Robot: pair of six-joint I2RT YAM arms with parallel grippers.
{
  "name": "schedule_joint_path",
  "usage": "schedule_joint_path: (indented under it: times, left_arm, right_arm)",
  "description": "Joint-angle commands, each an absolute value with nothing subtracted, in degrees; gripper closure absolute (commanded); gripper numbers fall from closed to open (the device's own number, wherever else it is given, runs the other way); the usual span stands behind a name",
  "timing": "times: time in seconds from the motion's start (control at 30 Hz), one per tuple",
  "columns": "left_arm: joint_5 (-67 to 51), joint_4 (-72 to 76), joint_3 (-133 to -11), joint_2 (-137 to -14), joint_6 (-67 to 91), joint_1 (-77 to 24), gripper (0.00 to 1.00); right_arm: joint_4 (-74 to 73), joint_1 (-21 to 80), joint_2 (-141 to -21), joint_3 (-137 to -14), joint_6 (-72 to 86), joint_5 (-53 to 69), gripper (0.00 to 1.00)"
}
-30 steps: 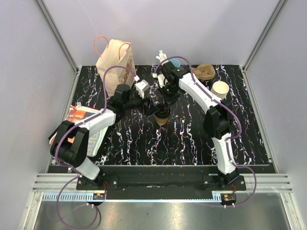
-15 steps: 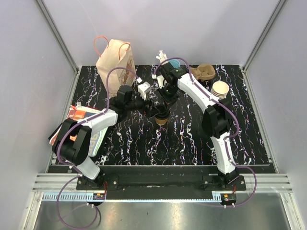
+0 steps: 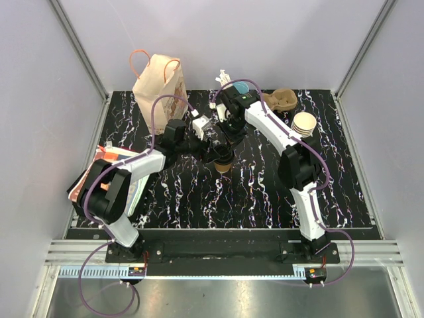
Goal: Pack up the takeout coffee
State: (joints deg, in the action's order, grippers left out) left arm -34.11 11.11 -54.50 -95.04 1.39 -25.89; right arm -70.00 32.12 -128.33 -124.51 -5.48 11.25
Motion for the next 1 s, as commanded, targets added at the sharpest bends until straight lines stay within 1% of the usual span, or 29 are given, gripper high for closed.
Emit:
schedule_joint_path:
  times: [0.0, 0.07, 0.13, 0.17, 0.33, 0.37, 0.4, 0.53, 0.67, 0.97]
  left_arm:
    - [-33.93, 11.16, -57.74, -96.24, 0.35, -26.19, 0.28]
    - [-33.84, 10.9, -58.18, -96.77, 0.35, -26.19, 0.29]
    - [-33.84, 10.64, -58.36, -97.2, 0.35, -26.19, 0.31]
    - [-33.84, 10.55, -58.53, -97.38, 0.35, -26.19, 0.31]
    - [-33.84, 9.67, -59.15, -98.61, 0.35, -26.19, 0.39]
    - [-33.75, 9.49, -59.24, -98.79, 0.35, -26.1, 0.4]
    - [-33.92, 9.41, -59.59, -99.22, 0.35, -26.19, 0.4]
    - [-34.1, 8.88, -59.85, -99.75, 0.35, -26.19, 0.45]
    - [-34.19, 8.18, -60.38, -100.63, 0.53, -26.19, 0.5]
    - [-34.28, 6.24, -61.44, -101.87, 0.35, -26.46, 0.61]
  right_arm:
    - [-69.87, 32.43, -129.2, -126.83, -5.71, 11.07, 1.0]
    - [-69.96, 32.43, -129.46, -126.83, -5.89, 11.77, 1.0]
    - [-69.87, 32.52, -129.64, -126.74, -6.06, 12.48, 0.98]
    - [-69.79, 32.43, -129.55, -126.83, -6.15, 12.57, 0.94]
    - [-69.61, 32.43, -129.2, -127.0, -6.59, 13.71, 0.87]
    - [-69.52, 32.43, -128.94, -127.0, -6.68, 13.97, 0.82]
    - [-69.52, 32.43, -128.85, -127.18, -6.85, 14.06, 0.8]
    - [-69.35, 32.43, -128.06, -127.35, -7.21, 14.41, 0.74]
    - [-69.17, 32.43, -128.06, -127.0, -7.47, 14.94, 0.73]
    - [-67.15, 32.43, -127.79, -124.45, -7.56, 15.73, 0.75]
